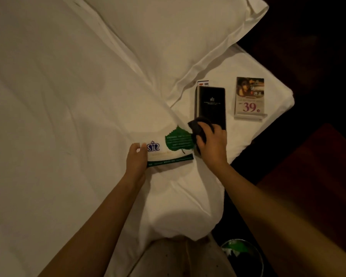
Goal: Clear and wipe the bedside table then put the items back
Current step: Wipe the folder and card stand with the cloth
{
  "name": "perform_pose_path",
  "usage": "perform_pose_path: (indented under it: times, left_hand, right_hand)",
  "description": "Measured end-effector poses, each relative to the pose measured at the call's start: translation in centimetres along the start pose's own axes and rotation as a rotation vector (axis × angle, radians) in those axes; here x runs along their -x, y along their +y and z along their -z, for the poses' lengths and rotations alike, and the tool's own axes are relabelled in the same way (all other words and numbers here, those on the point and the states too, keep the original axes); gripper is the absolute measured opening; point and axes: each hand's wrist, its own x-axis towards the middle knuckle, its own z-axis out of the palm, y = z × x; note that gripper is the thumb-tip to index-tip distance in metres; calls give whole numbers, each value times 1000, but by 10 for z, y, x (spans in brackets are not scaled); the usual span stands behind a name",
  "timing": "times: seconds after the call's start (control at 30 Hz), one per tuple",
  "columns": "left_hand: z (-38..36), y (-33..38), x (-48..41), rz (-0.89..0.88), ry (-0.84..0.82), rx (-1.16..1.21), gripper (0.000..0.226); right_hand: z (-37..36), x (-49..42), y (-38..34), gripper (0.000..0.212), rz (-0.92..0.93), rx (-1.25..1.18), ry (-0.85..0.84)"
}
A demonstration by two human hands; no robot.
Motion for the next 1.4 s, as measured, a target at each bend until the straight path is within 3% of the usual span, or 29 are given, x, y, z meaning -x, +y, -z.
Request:
perform_pose_path:
  times: [0.1, 0.2, 0.33, 0.5, 0.67, 0.8, 0.97, 1.1, 1.3, 1.4]
  left_hand:
    - [4, -6, -17, -35, 93, -151, 15]
    - [6, -7, -25, -112, 263, -342, 33]
    - [-8, 1, -18, -273, 389, -381, 49]
    - [-84, 12, -6, -502, 109, -444, 43]
    - [-174, 13, -29, -297, -240, -645, 59]
    - [-205, 8, -58, -180, -175, -882, 65]
    - [-214, 3, -75, -137, -131, -755, 74]
    - [-216, 0, -69, -66, -175, -470, 80]
    - [-226, -7, -45, -208, -141, -237, 48]
    - [-221, -6, -33, -177, -140, -178, 43]
  right_hand:
    - [11, -4, 18, 42, -181, -102, 32]
    - [22, -7, 37, 42, -217, -92, 7]
    - [34, -5, 64, 43, -263, -51, 20]
    - [44, -6, 92, 44, -353, -69, 39]
    - [47, -16, 129, 44, -346, -50, 64]
    - [45, -30, 156, 43, -335, -21, 73]
    - [42, -39, 169, 43, -318, -36, 80]
    - [41, -43, 165, 43, -255, -42, 60]
    - [39, -39, 133, 45, -67, -64, 69]
    - [31, -29, 112, 49, 31, -63, 1]
